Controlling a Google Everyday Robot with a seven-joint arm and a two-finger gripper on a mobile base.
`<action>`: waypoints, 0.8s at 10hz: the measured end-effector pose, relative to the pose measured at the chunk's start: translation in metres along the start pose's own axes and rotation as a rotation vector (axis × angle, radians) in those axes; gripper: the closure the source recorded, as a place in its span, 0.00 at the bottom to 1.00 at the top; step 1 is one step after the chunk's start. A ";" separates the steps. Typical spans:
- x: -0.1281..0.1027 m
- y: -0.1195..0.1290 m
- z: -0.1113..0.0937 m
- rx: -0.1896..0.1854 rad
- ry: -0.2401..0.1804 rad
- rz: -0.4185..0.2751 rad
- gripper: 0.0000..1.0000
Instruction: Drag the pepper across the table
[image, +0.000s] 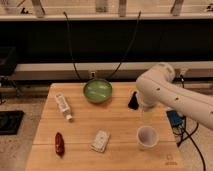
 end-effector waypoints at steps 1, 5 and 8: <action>-0.004 0.000 0.000 -0.001 0.009 -0.019 0.20; -0.057 -0.009 -0.004 0.008 0.045 -0.136 0.20; -0.091 -0.013 -0.004 0.014 0.073 -0.235 0.20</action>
